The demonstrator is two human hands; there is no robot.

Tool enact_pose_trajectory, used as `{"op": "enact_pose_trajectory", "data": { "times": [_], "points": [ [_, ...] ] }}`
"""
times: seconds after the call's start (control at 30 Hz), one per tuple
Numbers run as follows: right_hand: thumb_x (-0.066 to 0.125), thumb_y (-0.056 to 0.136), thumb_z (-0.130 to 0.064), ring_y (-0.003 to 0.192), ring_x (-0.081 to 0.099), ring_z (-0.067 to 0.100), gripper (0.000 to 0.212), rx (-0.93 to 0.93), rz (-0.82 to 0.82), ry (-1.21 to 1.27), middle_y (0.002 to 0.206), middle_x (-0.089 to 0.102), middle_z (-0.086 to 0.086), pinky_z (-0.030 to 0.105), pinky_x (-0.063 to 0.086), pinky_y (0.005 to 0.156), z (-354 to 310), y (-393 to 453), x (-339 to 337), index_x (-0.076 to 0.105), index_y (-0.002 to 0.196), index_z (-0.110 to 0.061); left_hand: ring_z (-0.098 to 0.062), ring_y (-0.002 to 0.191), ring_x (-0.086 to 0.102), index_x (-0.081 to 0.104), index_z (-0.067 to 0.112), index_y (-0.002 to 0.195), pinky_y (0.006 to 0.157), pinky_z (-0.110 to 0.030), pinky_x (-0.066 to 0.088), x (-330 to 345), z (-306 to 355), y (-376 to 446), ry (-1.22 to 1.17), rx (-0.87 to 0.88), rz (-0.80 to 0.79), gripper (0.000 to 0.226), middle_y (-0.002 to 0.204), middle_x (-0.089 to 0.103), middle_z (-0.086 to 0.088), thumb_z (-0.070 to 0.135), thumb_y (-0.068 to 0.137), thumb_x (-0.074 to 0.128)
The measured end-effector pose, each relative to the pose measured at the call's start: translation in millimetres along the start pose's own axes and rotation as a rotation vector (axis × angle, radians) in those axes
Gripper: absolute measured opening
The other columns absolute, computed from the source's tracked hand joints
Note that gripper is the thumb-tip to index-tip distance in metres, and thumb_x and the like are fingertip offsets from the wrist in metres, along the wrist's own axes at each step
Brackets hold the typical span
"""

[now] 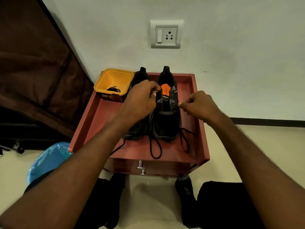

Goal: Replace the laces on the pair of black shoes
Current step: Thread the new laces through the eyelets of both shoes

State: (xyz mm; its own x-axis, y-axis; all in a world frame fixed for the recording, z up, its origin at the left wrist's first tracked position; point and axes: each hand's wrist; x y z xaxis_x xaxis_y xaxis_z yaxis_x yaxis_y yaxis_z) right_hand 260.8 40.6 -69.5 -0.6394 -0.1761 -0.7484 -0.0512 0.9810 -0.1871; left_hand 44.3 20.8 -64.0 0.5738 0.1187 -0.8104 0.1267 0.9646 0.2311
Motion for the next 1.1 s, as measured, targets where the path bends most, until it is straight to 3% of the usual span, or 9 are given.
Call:
{"op": "enact_pose_trajectory", "data": {
  "times": [0.17, 0.27, 0.57, 0.7, 0.8, 0.87, 0.97, 1.03, 1.1],
  "points": [
    [0.084, 0.084, -0.042, 0.076, 0.07, 0.023, 0.033, -0.054, -0.102, -0.154, 0.076, 0.072, 0.007, 0.04, 0.058, 0.071, -2, 3, 19, 0.077, 0.081, -0.01, -0.02, 0.08, 0.066, 0.075, 0.017, 0.087, 0.076, -0.036, 0.05, 21, -11, -6, 0.28, -0.073, -0.115, 0.025, 0.083, 0.071, 0.001, 0.041, 0.094, 0.072],
    [0.083, 0.086, -0.03, 0.078, 0.071, 0.02, 0.02, -0.066, -0.076, -0.178, 0.078, 0.072, 0.003, 0.03, 0.053, 0.069, -1, 9, 23, 0.077, 0.085, -0.011, -0.021, 0.086, 0.068, 0.076, 0.02, 0.093, 0.084, -0.039, 0.054, 26, -9, -7, 0.255, -0.117, -0.155, 0.02, 0.088, 0.074, 0.0, 0.04, 0.092, 0.074],
    [0.08, 0.09, -0.02, 0.077, 0.072, 0.017, 0.013, -0.088, -0.116, -0.18, 0.08, 0.075, 0.004, 0.032, 0.058, 0.075, 4, 17, 23, 0.076, 0.081, -0.011, -0.02, 0.068, 0.058, 0.057, 0.011, 0.084, 0.065, -0.039, 0.047, 35, -15, -6, 0.088, -0.231, -0.099, 0.02, 0.076, 0.062, -0.005, 0.023, 0.099, 0.061],
    [0.078, 0.091, -0.017, 0.071, 0.075, 0.018, 0.01, 0.005, -0.181, -0.044, 0.077, 0.077, 0.006, 0.027, 0.056, 0.065, 0, 14, 18, 0.075, 0.087, -0.009, -0.015, 0.068, 0.062, 0.065, 0.01, 0.086, 0.062, -0.036, 0.047, 35, -20, -5, 0.006, -0.247, -0.081, 0.023, 0.076, 0.067, -0.003, 0.029, 0.098, 0.066],
    [0.074, 0.092, -0.008, 0.076, 0.078, 0.024, 0.02, 0.166, -0.24, 0.397, 0.086, 0.079, 0.011, 0.029, 0.056, 0.064, -10, 10, 4, 0.067, 0.111, -0.004, -0.014, 0.074, 0.061, 0.059, 0.017, 0.092, 0.067, -0.035, 0.048, 36, -22, -5, 0.056, -0.163, 0.087, 0.025, 0.082, 0.063, 0.004, 0.041, 0.098, 0.066],
    [0.074, 0.092, -0.007, 0.081, 0.077, 0.024, 0.028, 0.198, -0.326, 0.729, 0.092, 0.078, 0.012, 0.031, 0.06, 0.07, -18, 7, -7, 0.065, 0.118, -0.008, -0.014, 0.075, 0.066, 0.06, 0.016, 0.097, 0.067, -0.033, 0.051, 34, -16, -5, -0.154, -0.161, 0.102, 0.03, 0.083, 0.068, 0.004, 0.045, 0.102, 0.059],
    [0.068, 0.094, -0.011, 0.088, 0.073, 0.02, 0.031, 0.163, -0.511, 1.069, 0.099, 0.074, 0.009, 0.027, 0.062, 0.077, -23, 3, -16, 0.067, 0.124, -0.007, -0.022, 0.087, 0.076, 0.061, 0.007, 0.117, 0.074, -0.032, 0.053, 26, 8, -5, -0.807, -0.317, -0.231, 0.049, 0.096, 0.077, -0.006, 0.051, 0.107, 0.043],
    [0.066, 0.094, -0.01, 0.092, 0.074, 0.019, 0.034, 0.164, -0.522, 1.22, 0.103, 0.074, 0.01, 0.026, 0.062, 0.08, -24, 1, -20, 0.066, 0.127, -0.005, -0.032, 0.104, 0.074, 0.061, 0.004, 0.128, 0.091, -0.039, 0.056, 21, 18, -6, -1.059, -0.338, -0.444, 0.059, 0.109, 0.076, -0.015, 0.054, 0.108, 0.037],
    [0.065, 0.095, -0.008, 0.093, 0.075, 0.017, 0.024, 0.17, -0.471, 1.301, 0.103, 0.076, 0.009, 0.026, 0.062, 0.08, -23, 2, -25, 0.068, 0.119, -0.006, -0.041, 0.108, 0.071, 0.061, 0.004, 0.129, 0.103, -0.044, 0.053, 16, 20, -8, -1.216, -0.302, -0.57, 0.053, 0.099, 0.074, -0.02, 0.049, 0.108, 0.041]
  ]
}}
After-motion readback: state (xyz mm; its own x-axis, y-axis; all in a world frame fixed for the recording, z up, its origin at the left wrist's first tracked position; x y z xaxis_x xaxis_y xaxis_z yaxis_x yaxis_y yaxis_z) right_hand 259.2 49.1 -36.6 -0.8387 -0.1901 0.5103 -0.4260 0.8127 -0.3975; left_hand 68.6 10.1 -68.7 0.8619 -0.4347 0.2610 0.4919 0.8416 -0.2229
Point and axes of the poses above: each hand's wrist, its own y-axis towards the middle knuckle, its own x-axis out of the palm, z = x × y
